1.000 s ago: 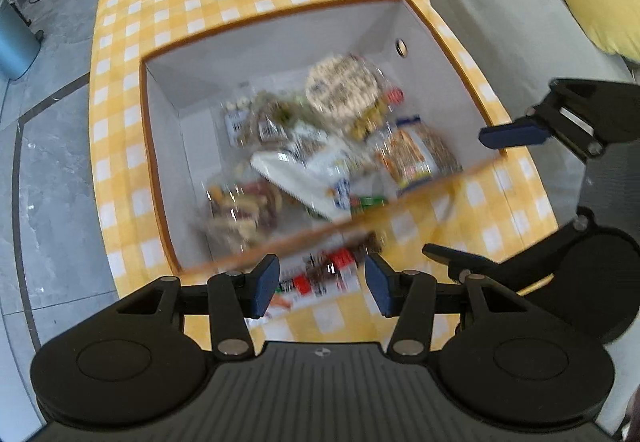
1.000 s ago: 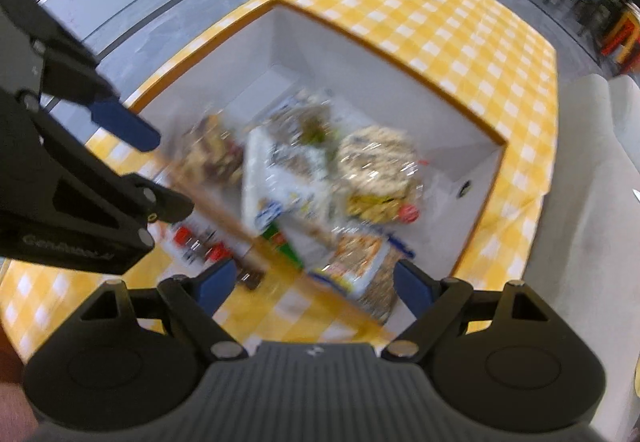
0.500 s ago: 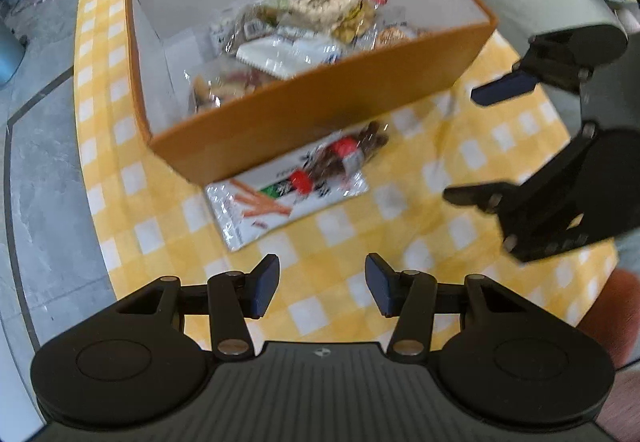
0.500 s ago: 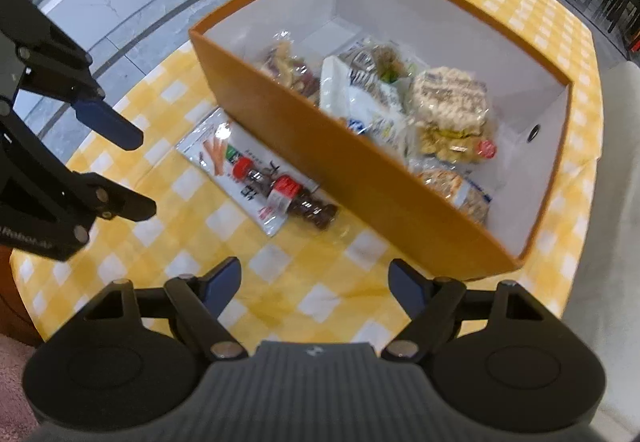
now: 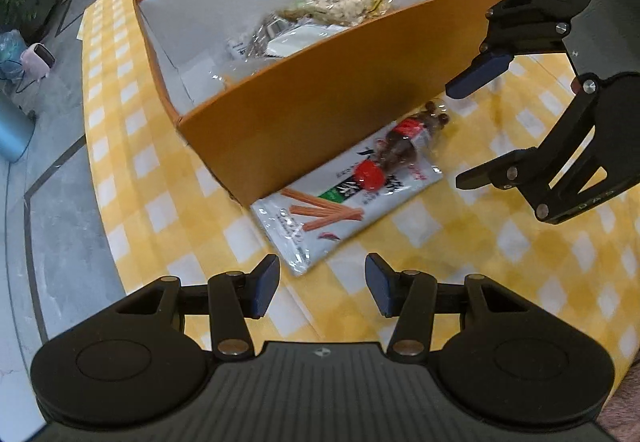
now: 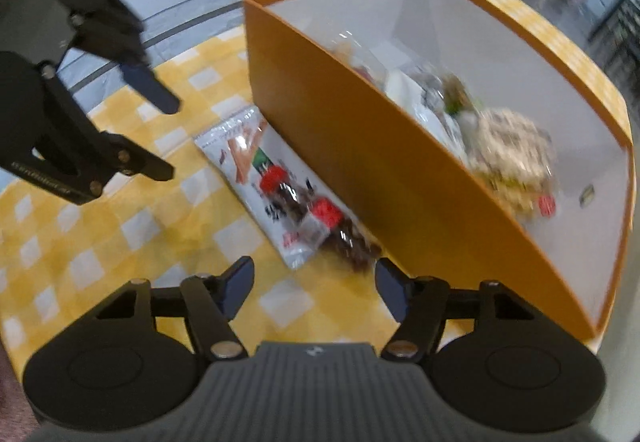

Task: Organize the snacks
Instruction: 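Grasp the red-capped candy bottle with the right tool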

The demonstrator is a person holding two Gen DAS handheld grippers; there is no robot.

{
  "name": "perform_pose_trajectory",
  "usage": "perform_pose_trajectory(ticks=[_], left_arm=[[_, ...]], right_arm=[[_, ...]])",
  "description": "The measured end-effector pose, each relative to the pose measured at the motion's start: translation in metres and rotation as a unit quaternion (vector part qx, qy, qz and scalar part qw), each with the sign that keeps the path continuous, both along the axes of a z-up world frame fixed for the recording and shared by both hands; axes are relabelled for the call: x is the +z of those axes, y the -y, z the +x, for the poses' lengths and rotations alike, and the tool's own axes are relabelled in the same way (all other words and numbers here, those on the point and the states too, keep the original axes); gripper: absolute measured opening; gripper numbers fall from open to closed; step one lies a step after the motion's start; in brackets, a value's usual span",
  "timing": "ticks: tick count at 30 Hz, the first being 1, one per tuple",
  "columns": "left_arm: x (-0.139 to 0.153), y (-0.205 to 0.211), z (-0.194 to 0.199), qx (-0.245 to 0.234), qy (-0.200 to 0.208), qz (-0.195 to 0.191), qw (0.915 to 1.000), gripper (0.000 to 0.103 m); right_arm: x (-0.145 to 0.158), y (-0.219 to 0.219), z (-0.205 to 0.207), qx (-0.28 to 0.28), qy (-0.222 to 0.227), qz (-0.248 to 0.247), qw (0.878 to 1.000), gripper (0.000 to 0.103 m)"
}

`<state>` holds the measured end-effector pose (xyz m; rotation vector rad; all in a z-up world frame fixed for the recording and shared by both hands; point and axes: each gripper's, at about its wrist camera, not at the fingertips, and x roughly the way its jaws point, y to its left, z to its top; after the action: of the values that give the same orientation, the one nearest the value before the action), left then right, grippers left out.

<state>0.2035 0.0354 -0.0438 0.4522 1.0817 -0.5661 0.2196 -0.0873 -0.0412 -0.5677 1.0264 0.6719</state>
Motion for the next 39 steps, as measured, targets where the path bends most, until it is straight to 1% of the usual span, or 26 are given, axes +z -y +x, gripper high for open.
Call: perform_pose_trajectory(ticks=[3,8,10,11,14,16,17,18,20,21,22,26,29,32,33,36,37,38,39], left_arm=[[-0.013,-0.006,0.008,0.001,-0.008,-0.004,1.0,0.059],[-0.03,-0.013,0.017,0.003,-0.022,-0.002,0.9997,0.059],[-0.032,-0.012,0.019,0.004,-0.021,-0.005,0.9998,0.059],[-0.032,-0.012,0.02,0.002,-0.02,-0.008,0.9998,0.059],[-0.033,-0.01,0.022,0.0,-0.017,-0.009,0.9998,0.06],[-0.032,-0.006,0.02,-0.002,-0.011,-0.003,0.9999,0.059],[-0.032,-0.004,0.018,-0.004,-0.01,-0.001,0.9999,0.05],[-0.031,-0.002,0.015,-0.008,-0.01,-0.002,0.9999,0.043],[-0.03,0.004,0.007,-0.012,-0.002,0.009,0.9999,0.037],[-0.03,0.007,0.005,-0.015,0.0,0.014,0.9998,0.036],[-0.03,0.009,0.001,-0.02,-0.002,0.014,0.9997,0.033],[-0.029,0.018,-0.012,-0.042,-0.031,0.005,0.9986,0.028],[-0.028,0.026,-0.026,-0.061,-0.059,-0.01,0.9963,0.028],[-0.027,0.034,-0.038,-0.082,-0.094,-0.03,0.9918,0.028],[-0.026,0.038,-0.041,-0.086,-0.094,-0.027,0.9915,0.03],[-0.02,0.046,-0.05,-0.098,-0.063,-0.015,0.9931,0.031],[-0.016,0.046,-0.052,-0.102,-0.046,-0.013,0.9936,0.036],[-0.013,0.045,-0.049,-0.105,-0.035,-0.013,0.9938,0.046],[-0.008,0.044,-0.046,-0.106,-0.024,-0.014,0.994,0.051]], right_arm=[[-0.008,-0.007,0.006,0.014,0.002,-0.01,1.0,0.063],[-0.018,-0.01,0.016,0.013,0.003,-0.025,1.0,0.062],[-0.02,-0.008,0.018,0.014,0.003,-0.024,1.0,0.059],[-0.021,-0.008,0.019,0.015,0.004,-0.022,1.0,0.056],[-0.028,-0.009,0.021,0.014,-0.008,-0.026,1.0,0.051],[-0.033,-0.01,0.02,0.017,-0.011,-0.036,0.999,0.044],[-0.035,-0.01,0.02,0.018,-0.015,-0.041,0.999,0.035],[-0.037,-0.011,0.019,0.02,-0.022,-0.04,0.999,0.03],[-0.037,-0.01,0.018,0.022,-0.03,-0.039,0.999,0.03],[-0.037,-0.009,0.017,0.024,-0.034,-0.039,0.998,0.029],[-0.037,-0.008,0.016,0.026,-0.037,-0.04,0.998,0.029],[-0.037,-0.005,0.015,0.023,-0.046,-0.056,0.997,0.029],[-0.037,0.001,0.011,0.022,-0.053,-0.072,0.996,0.029],[-0.037,0.009,0.007,0.021,-0.071,-0.083,0.994,0.029],[-0.037,0.012,0.006,0.02,-0.078,-0.085,0.993,0.029],[-0.038,0.024,-0.001,0.014,-0.088,-0.087,0.992,0.029],[-0.038,0.027,-0.002,0.011,-0.088,-0.088,0.992,0.029],[-0.038,0.029,-0.002,0.008,-0.088,-0.089,0.992,0.029],[-0.038,0.03,-0.002,0.006,-0.09,-0.09,0.992,0.029]])
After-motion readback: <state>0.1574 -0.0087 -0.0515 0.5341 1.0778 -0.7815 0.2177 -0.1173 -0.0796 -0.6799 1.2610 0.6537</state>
